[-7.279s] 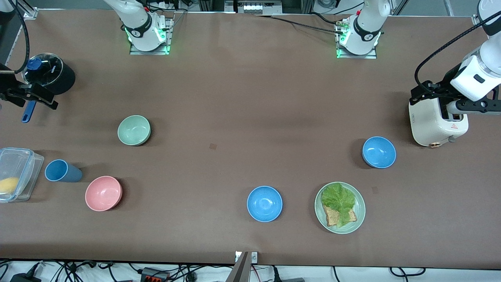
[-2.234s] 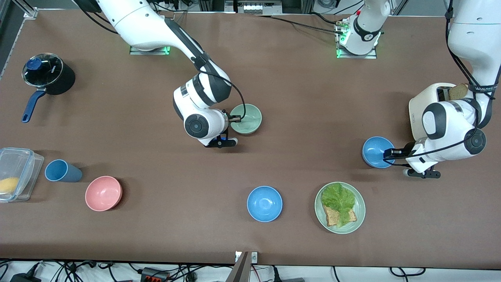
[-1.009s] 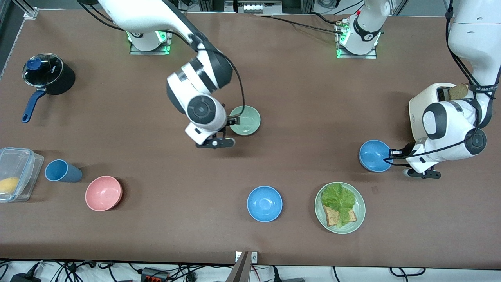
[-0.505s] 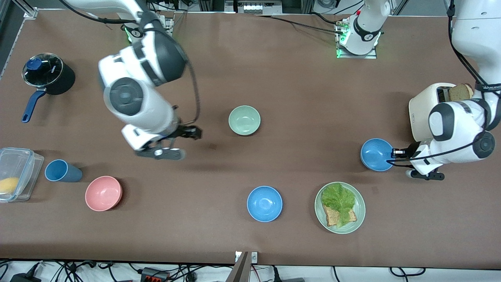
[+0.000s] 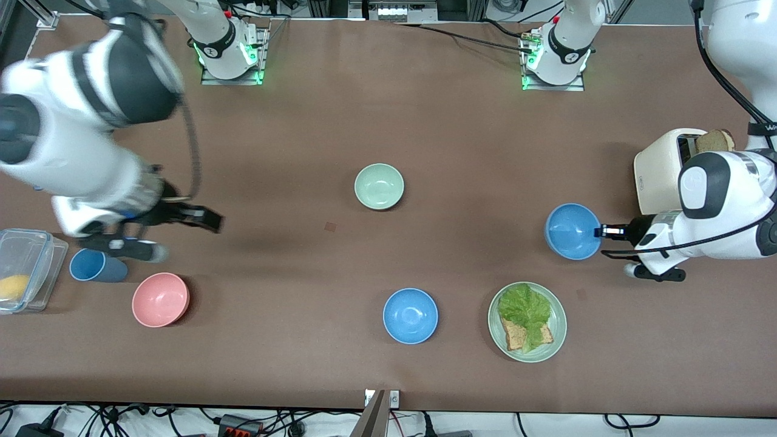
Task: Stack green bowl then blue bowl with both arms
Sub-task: 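Release the green bowl and withdraw the right gripper to its side, then carry the blue bowl with the left gripper over the green bowl, then lower the blue bowl into the green bowl with the left gripper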
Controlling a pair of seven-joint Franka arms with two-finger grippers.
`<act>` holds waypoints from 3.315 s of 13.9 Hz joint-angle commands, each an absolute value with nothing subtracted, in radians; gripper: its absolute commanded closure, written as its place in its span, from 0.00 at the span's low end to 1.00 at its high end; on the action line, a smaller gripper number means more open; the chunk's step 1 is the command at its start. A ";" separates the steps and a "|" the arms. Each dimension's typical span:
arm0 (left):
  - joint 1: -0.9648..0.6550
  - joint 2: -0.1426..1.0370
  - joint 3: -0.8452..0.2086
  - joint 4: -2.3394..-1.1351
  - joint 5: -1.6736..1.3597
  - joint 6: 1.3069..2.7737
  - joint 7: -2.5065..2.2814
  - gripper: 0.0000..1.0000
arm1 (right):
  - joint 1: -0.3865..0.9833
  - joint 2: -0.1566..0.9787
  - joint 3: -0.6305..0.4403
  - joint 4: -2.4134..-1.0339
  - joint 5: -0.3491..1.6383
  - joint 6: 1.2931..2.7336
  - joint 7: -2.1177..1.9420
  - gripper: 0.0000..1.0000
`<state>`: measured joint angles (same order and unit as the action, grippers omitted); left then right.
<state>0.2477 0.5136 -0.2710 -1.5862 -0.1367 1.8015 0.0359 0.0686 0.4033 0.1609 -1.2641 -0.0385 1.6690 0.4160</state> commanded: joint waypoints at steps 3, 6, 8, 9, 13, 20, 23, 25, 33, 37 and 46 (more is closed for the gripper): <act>0.247 0.508 -0.457 -1.555 -0.152 1.756 -0.360 0.99 | -0.063 0.284 0.169 -1.348 -0.041 1.666 0.282 0.00; 0.238 0.508 -0.563 -1.555 -0.153 1.776 -0.596 0.99 | -0.075 0.249 0.088 -1.351 -0.037 1.638 0.107 0.00; 0.180 0.511 -0.581 -1.559 -0.153 1.821 -0.733 0.99 | -0.081 0.238 0.049 -1.351 -0.037 1.635 0.011 0.00; 0.134 0.511 -0.580 -1.563 -0.153 1.851 -0.809 1.00 | -0.074 0.235 0.029 -1.351 -0.035 1.635 0.006 0.00; 0.025 0.506 -0.581 -1.636 -0.152 2.017 -1.076 1.00 | -0.066 0.183 0.012 -1.396 -0.037 1.609 0.006 0.00; -0.096 0.486 -0.603 -1.735 -0.138 2.206 -1.357 1.00 | -0.072 0.031 0.014 -1.616 -0.038 1.664 0.012 0.00; -0.129 0.460 -0.603 -1.804 -0.118 2.267 -1.419 1.00 | -0.071 -0.035 0.014 -1.745 -0.041 1.750 0.008 0.00; -0.155 0.433 -0.601 -1.850 -0.112 2.316 -1.460 1.00 | -0.068 -0.075 0.017 -1.811 -0.044 1.799 0.008 0.00; -0.204 0.321 -0.601 -2.020 -0.110 2.494 -1.603 1.00 | -0.074 -0.044 0.017 -1.740 -0.041 1.772 -0.008 0.00; -0.250 0.340 -0.601 -2.023 0.030 2.494 -1.754 1.00 | -0.077 -0.044 0.014 -1.735 -0.037 1.763 -0.063 0.00; -0.270 0.420 -0.600 -2.037 0.168 2.580 -1.880 1.00 | -0.080 -0.049 0.018 -1.733 -0.034 1.747 -0.055 0.00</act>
